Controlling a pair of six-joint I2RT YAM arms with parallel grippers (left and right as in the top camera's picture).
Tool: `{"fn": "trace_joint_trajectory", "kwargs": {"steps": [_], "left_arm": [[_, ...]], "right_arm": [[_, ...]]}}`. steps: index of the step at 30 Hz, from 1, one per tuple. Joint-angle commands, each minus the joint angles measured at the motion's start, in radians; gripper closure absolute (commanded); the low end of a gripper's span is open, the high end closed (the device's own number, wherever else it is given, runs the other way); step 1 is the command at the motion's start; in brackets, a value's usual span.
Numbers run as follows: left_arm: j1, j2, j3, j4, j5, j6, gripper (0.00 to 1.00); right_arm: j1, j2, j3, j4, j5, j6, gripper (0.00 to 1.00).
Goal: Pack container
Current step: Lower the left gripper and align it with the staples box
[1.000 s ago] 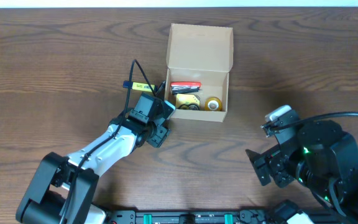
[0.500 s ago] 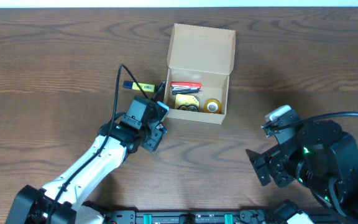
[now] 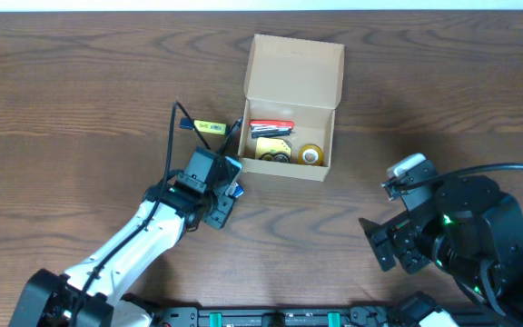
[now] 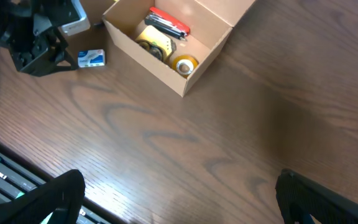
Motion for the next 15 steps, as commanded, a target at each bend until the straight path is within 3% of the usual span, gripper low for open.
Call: {"fn": "trace_joint_trajectory", "kwargs": {"steps": [1,15], "left_arm": [[0.002,-0.004,-0.016,0.035,-0.003,-0.035,0.43],[0.002,0.018,-0.078,0.251,-0.013,-0.229,0.38]], "right_arm": [[-0.017,-0.002,0.0,0.0,0.011,0.014,0.01],[-0.017,-0.002,0.0,0.0,0.011,0.014,0.01]]}}
